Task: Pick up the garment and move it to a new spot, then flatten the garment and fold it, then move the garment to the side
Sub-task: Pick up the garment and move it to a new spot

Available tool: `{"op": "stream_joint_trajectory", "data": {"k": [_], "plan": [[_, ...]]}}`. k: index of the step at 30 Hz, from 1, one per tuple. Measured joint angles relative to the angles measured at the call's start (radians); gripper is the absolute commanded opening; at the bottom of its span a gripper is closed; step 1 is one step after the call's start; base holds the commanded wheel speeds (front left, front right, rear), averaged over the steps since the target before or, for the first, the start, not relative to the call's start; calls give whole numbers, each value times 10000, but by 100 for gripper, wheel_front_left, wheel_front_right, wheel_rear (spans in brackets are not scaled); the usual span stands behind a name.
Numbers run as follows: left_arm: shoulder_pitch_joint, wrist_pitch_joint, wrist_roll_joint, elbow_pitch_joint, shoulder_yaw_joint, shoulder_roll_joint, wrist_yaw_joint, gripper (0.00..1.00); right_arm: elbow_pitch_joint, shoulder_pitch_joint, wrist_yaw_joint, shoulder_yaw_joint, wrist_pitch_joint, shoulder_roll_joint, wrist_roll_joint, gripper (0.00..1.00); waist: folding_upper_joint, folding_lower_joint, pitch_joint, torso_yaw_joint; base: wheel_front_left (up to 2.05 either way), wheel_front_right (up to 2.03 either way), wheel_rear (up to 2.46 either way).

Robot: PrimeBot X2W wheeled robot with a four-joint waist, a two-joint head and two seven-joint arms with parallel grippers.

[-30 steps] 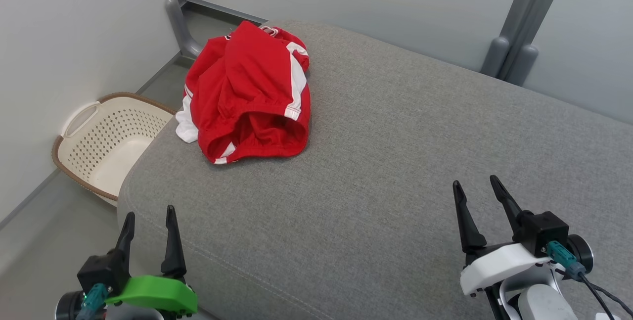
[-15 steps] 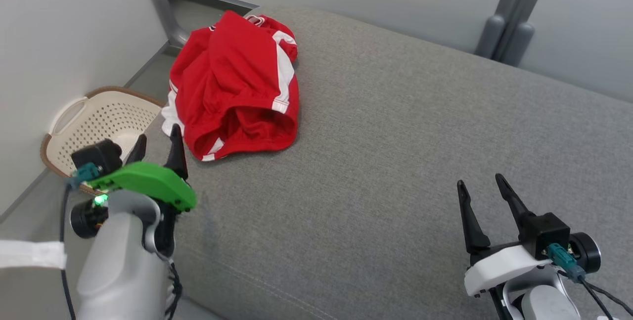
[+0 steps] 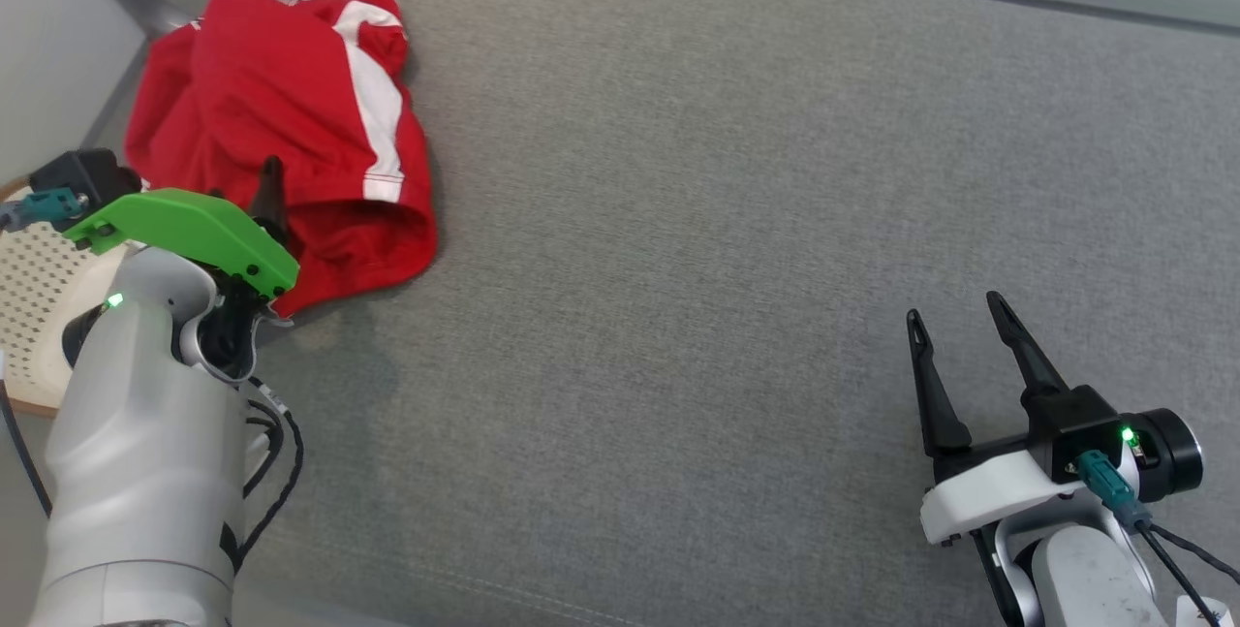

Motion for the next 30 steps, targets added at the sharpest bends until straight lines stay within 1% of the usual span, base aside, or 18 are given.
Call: {"op": "stream_joint_trajectory", "data": {"k": [4,8,12,13,14,15,21,25,30], "plan": [[-290,121,190,351,-178,403,155,100,-109,-41,-2,-15,0,-4,-54,100,0,0,492,-507,0,0,0],[-322,290,318,779,-349,522,456,100,-151,-65,0,-38,0,-6,-54,100,0,0,902,-906,0,0,0],[-349,516,568,1168,-564,635,633,100,-123,-75,-2,-63,0,-6,23,100,0,0,1197,-1214,0,0,0],[-386,591,579,1250,-610,635,637,90,-100,-84,-2,-40,0,-6,50,100,0,0,1245,-1265,0,0,0],[-426,625,583,1296,-654,629,637,31,-77,-91,-2,-15,0,-6,77,100,0,1,1275,-1299,0,0,0],[-448,614,598,1308,-690,631,625,0,-54,-98,-2,31,0,-8,130,100,0,1,1275,-1314,0,0,0],[-591,113,662,1252,-782,711,539,0,105,-158,0,148,0,-4,245,100,0,0,1034,-1244,0,0,0],[-701,-581,635,953,-765,742,428,0,182,-157,-2,155,0,-4,462,100,0,0,727,-1191,0,0,0],[-797,-905,639,621,-828,1055,278,0,286,-128,-2,272,-2,-2,813,100,0,1,195,-1160,0,0,0]]}}
